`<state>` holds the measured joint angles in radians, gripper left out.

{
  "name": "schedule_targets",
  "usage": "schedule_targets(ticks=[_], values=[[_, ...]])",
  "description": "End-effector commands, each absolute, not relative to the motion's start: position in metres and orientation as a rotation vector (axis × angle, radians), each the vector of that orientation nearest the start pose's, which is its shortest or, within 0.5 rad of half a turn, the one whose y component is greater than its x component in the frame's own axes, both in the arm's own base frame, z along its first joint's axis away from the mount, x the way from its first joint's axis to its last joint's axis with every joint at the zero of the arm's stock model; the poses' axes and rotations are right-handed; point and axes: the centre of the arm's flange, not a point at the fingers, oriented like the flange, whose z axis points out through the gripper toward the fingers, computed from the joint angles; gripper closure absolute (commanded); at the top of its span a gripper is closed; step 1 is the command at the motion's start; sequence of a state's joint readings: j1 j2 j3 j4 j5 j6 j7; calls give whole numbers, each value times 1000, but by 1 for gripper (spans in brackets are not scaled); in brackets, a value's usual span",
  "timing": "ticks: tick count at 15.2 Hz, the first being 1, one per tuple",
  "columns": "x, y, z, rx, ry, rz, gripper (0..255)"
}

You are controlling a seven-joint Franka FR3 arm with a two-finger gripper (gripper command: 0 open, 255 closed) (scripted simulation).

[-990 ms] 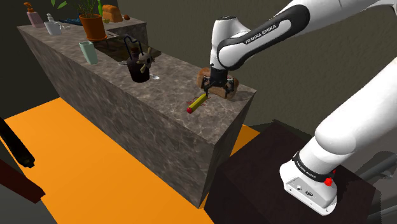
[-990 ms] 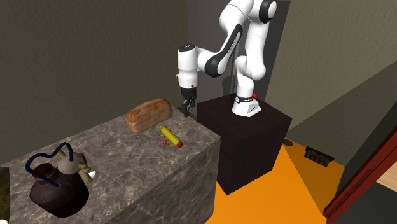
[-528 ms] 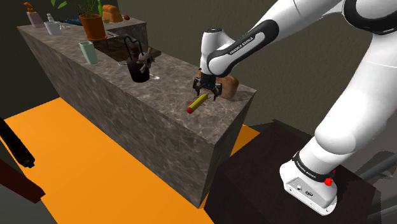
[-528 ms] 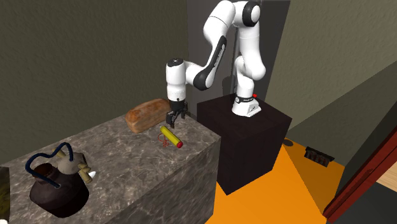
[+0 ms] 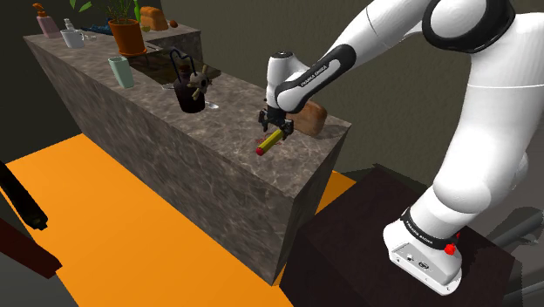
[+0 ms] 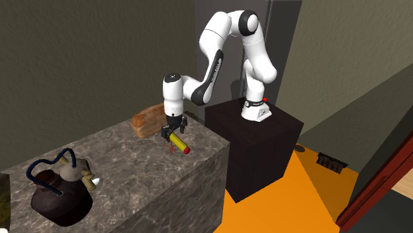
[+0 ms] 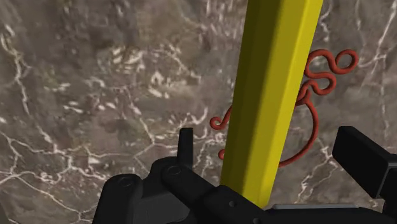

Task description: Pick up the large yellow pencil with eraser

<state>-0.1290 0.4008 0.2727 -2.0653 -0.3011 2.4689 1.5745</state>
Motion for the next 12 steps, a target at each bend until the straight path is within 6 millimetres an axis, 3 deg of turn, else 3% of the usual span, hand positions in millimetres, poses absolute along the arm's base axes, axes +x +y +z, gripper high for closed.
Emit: schedule_targets(ticks=[1,4,6,7,12], values=[[588,83,235,-2600,1819,-132,0],[588,83,216,-2600,1819,-132,0],[588,83,216,-2600,1819,-132,0],[588,83,216,-2600,1819,-132,255],[589,79,216,-2600,1820,-131,255]])
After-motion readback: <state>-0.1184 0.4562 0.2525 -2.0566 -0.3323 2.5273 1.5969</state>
